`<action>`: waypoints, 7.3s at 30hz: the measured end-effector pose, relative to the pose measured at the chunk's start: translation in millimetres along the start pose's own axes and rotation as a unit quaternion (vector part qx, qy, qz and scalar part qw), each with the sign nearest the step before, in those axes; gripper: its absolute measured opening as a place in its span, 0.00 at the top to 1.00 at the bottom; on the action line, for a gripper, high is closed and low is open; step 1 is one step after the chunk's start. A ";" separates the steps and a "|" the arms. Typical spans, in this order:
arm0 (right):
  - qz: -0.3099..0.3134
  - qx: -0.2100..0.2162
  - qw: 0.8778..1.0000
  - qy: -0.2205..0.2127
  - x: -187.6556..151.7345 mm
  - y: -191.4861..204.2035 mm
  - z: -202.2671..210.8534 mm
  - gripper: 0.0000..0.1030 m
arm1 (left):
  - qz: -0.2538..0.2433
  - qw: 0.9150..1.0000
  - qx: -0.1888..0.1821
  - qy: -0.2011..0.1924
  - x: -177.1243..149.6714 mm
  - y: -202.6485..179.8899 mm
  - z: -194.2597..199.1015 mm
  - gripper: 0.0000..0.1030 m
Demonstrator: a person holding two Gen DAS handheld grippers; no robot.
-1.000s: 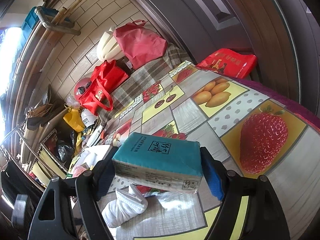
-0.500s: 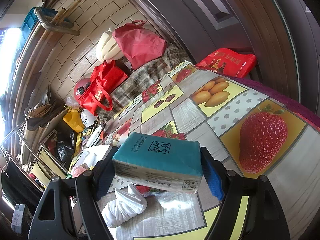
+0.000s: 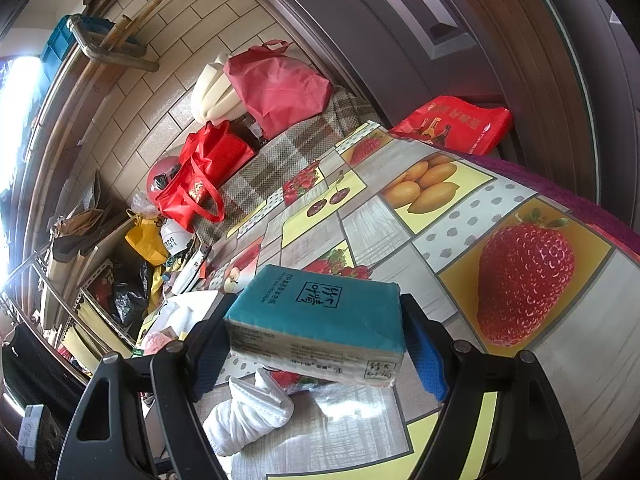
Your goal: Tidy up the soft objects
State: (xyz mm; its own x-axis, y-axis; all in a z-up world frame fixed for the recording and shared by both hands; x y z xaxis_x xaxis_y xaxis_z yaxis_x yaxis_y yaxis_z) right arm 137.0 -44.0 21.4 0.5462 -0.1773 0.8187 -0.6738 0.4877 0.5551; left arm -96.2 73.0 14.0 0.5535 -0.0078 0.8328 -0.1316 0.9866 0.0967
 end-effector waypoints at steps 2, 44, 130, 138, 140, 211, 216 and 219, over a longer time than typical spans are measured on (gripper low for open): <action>0.000 0.000 1.000 0.000 0.1 0.4 0.3 0.23 | 0.004 1.000 0.003 -0.007 0.4 1.8 4.6 0.25; 0.178 0.015 0.982 -0.056 -34.1 102.5 8.7 0.23 | 0.157 0.935 0.259 -0.184 22.3 184.2 63.3 0.69; 0.300 0.094 0.947 0.062 -119.5 241.7 -112.0 0.24 | 0.222 0.913 0.313 -0.136 -15.8 235.5 60.6 0.66; 0.293 0.090 0.949 0.067 -117.6 237.0 -115.0 0.23 | 0.223 0.912 0.316 -0.137 -15.3 234.5 60.1 0.62; 0.294 0.090 0.949 0.068 -117.5 237.1 -115.4 0.23 | 0.222 0.913 0.315 -0.137 -14.8 233.9 59.9 0.57; 0.275 0.072 0.958 0.036 -112.5 230.5 -108.4 0.00 | 0.305 0.889 0.225 -0.258 -9.6 220.5 86.7 0.00; 0.274 0.072 0.958 0.036 -112.4 230.2 -108.4 0.00 | 0.320 0.884 0.230 -0.251 -18.3 228.7 90.8 0.00; 0.274 0.072 0.958 0.036 -112.1 230.2 -108.5 0.00 | 0.314 0.886 0.231 -0.252 -17.7 226.4 90.7 0.00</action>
State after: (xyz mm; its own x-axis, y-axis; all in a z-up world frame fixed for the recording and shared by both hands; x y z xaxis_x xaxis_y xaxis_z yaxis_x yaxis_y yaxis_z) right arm -25.4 180.9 41.5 0.1212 0.1339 0.9835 -0.9282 0.3664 0.0645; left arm -210.4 281.7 70.7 -0.1696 0.3320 0.9279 -0.6711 0.6506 -0.3555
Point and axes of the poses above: each gripper's, at about its wrist camera, not at the fingertips, and z roughly against the way its jaws point, y to its left, x to its top, the point moved 1 cm from there along -z, roughly the way its jaws point, and after that the axes turned 15 degrees about -y, right-handed, at the moved point
